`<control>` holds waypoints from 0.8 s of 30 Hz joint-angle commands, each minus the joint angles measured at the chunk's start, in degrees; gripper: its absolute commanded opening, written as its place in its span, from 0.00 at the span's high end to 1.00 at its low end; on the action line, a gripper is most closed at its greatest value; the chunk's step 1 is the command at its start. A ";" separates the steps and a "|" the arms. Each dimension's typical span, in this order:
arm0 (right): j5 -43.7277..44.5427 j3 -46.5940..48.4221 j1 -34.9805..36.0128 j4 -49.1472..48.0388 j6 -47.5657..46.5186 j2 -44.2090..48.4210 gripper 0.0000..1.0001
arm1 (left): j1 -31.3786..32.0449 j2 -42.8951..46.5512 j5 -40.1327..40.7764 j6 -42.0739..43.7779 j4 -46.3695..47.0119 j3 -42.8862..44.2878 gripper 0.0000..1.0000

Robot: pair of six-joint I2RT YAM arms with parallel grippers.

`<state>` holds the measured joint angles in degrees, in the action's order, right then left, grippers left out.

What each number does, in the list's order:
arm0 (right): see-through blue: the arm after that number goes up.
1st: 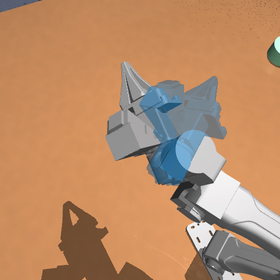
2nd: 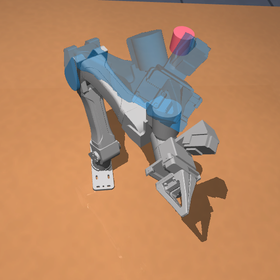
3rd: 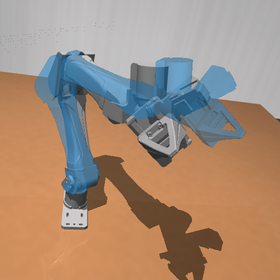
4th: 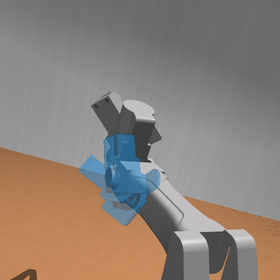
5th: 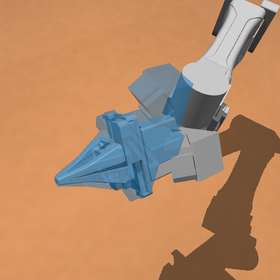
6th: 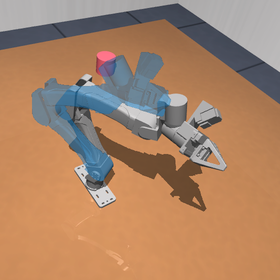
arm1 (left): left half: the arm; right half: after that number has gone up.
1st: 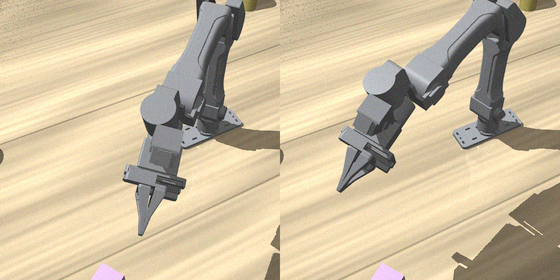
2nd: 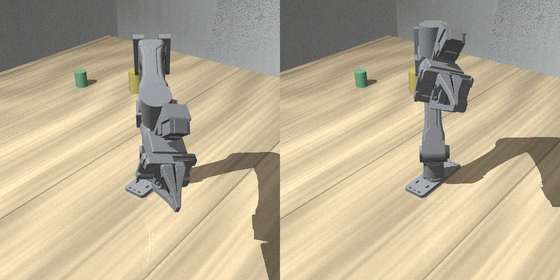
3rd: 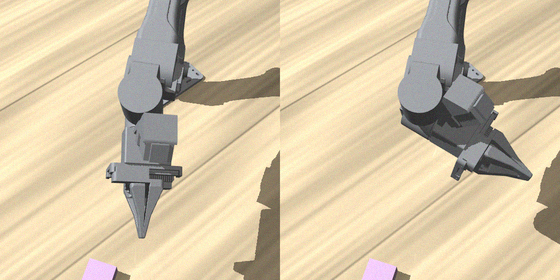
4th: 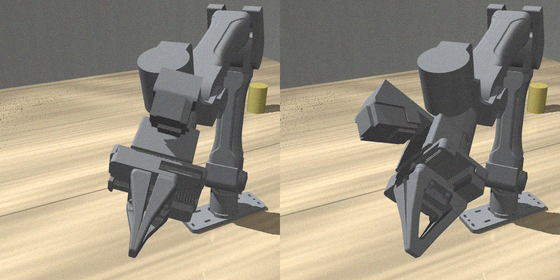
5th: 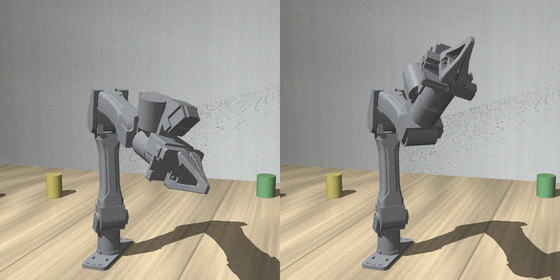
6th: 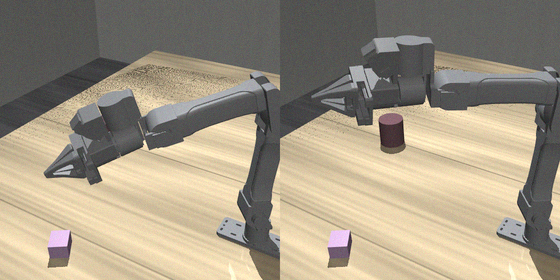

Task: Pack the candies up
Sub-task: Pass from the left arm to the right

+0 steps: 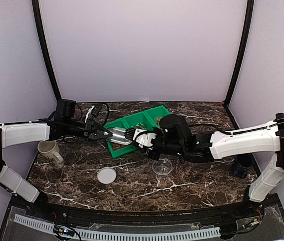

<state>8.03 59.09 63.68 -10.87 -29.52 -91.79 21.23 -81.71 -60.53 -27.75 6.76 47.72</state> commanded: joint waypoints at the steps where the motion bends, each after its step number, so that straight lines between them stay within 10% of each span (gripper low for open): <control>1: -0.78 -0.86 -0.57 -3.01 0.16 3.04 0.72 | 0.30 1.45 -0.72 0.23 0.54 -0.45 1.00; 24: -2.91 1.24 -0.75 -2.87 0.00 0.84 0.81 | 0.24 0.97 -1.28 -0.46 1.41 -0.66 1.00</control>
<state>6.83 58.70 63.31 -11.68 -29.74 -90.30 21.23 -81.71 -60.51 -27.83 6.79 47.72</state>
